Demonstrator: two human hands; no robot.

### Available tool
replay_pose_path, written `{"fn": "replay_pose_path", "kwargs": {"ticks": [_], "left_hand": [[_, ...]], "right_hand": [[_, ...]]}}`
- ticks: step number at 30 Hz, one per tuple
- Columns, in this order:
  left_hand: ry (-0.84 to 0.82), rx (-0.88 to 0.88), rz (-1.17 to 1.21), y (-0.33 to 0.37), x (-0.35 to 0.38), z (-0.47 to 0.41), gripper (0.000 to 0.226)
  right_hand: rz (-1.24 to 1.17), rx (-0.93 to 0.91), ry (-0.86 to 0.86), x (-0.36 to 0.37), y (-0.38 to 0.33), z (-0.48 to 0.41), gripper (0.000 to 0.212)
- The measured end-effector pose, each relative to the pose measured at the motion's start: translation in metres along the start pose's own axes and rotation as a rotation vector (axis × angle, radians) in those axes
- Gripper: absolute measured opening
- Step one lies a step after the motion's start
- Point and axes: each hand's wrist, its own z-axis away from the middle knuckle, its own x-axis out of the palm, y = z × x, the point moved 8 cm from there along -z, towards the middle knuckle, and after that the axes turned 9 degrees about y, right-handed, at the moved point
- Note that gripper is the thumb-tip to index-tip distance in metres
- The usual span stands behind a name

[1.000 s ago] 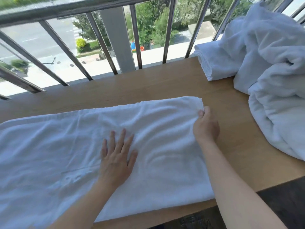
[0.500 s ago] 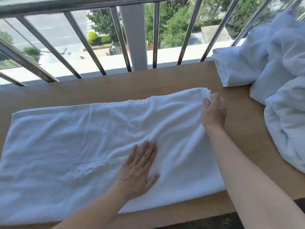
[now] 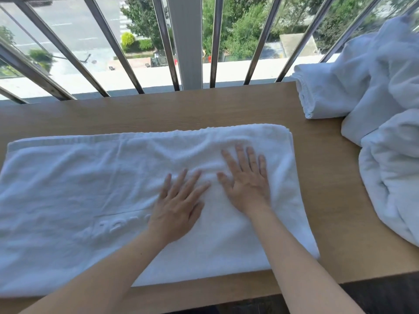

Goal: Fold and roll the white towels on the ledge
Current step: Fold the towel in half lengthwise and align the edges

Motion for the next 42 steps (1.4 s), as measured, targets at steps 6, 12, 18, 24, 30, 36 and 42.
{"fn": "replay_pose_path", "kwargs": {"ticks": [6, 12, 18, 24, 30, 36, 42], "left_hand": [[-0.134, -0.036, -0.114, -0.006, 0.019, 0.003, 0.068], [-0.128, 0.155, -0.089, 0.003, 0.023, 0.012, 0.069], [-0.160, 0.080, -0.037, 0.003, 0.021, -0.002, 0.074], [-0.221, 0.083, -0.068, 0.004, 0.022, -0.001, 0.074], [-0.196, 0.073, -0.016, 0.020, 0.019, 0.007, 0.070], [-0.261, 0.212, 0.143, 0.053, 0.022, 0.036, 0.067], [0.028, -0.022, 0.232, -0.001, -0.008, 0.007, 0.047]], "right_hand": [[-0.010, 0.268, -0.045, -0.003, 0.041, -0.015, 0.060], [-0.012, 0.188, -0.025, 0.002, 0.003, 0.017, 0.061], [-0.033, 0.201, -0.089, 0.000, 0.008, -0.003, 0.061], [-0.029, 0.315, -0.014, -0.002, 0.010, 0.092, 0.065], [0.007, 0.661, 0.017, -0.011, 0.075, 0.157, 0.067], [-0.094, 0.479, 0.102, -0.023, 0.020, 0.112, 0.064], [-0.096, -0.045, -0.001, -0.002, -0.048, 0.057, 0.056]]}}
